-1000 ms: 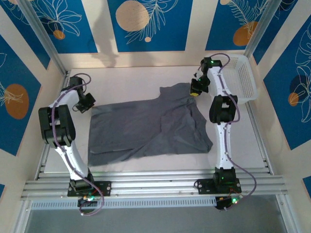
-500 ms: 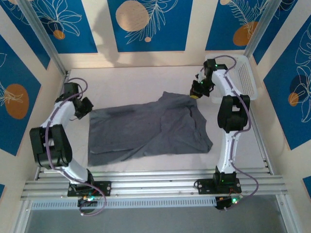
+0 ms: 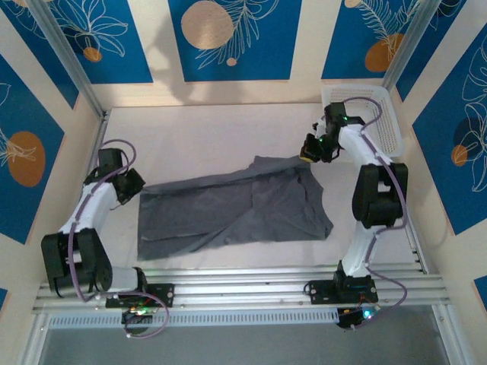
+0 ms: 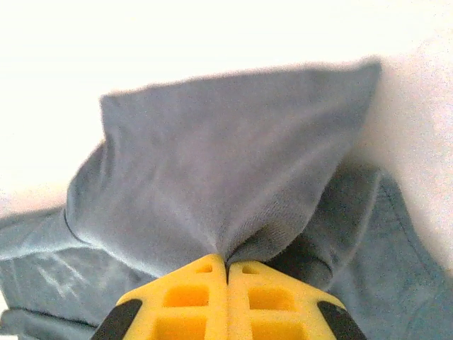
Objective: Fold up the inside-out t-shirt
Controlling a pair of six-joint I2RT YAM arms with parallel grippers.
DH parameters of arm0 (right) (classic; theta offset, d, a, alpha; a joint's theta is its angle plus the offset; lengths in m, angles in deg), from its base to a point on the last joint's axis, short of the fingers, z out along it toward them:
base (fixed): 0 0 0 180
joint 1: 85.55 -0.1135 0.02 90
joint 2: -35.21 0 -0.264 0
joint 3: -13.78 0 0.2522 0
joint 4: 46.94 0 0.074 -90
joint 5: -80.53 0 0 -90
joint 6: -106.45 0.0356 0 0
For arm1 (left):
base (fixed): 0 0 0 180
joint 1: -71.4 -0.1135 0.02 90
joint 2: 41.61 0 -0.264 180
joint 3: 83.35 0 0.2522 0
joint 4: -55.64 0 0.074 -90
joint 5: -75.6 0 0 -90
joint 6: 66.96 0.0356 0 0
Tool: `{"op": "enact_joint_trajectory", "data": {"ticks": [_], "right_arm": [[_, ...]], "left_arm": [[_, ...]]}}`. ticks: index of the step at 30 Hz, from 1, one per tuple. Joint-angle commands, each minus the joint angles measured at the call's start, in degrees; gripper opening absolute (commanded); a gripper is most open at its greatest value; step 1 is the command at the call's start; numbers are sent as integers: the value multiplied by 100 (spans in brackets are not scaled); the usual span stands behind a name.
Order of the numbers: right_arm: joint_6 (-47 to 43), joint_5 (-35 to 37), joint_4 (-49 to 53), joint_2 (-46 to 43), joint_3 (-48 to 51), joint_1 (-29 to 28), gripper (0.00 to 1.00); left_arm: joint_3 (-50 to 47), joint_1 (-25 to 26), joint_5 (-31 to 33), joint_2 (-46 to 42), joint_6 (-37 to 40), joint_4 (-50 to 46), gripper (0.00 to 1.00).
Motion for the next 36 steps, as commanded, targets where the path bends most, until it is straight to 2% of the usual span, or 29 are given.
{"op": "enact_joint_trajectory", "data": {"ticks": [1,5,7,8,9,12,16,18,21,26,30,33,36], "right_arm": [[398,134,-657,-300,922,52,0],[664,77,-1212,-354,1988,169,0],[696,94,-1364,-345,2274,178,7],[705,91,-1370,-353,2333,177,13],[700,69,-1357,-382,2349,180,21],[674,50,-1203,-586,2217,170,30],[654,295,-985,-950,1924,65,38],[596,462,-1004,-991,1752,-44,46],[502,608,-1025,-645,1327,-222,51],[199,894,-531,400,148,-745,56],[79,1374,-467,932,-340,-1446,68],[122,1570,-355,1373,-678,-1814,68],[165,1657,-208,1870,-1111,-1990,66]], "left_arm": [[-438,-76,344,-257,-177,77,0],[-1201,-66,124,-427,-394,493,0],[-1477,-60,114,-466,-446,645,0],[-1579,-67,43,-472,-437,727,5],[-1604,-65,-19,-482,-410,759,15],[-1495,-64,-183,-588,-330,744,37],[-1334,-65,-356,-1086,-357,583,50],[-1294,-50,-517,-1453,-373,524,52],[-1289,100,-982,-1951,-357,543,54],[-1329,766,-1421,-2516,-105,376,58],[-1448,1482,-1236,-2787,-16,227,60],[-1547,1934,-977,-2841,11,171,61],[-1640,2121,-859,-2758,81,215,62]]}}
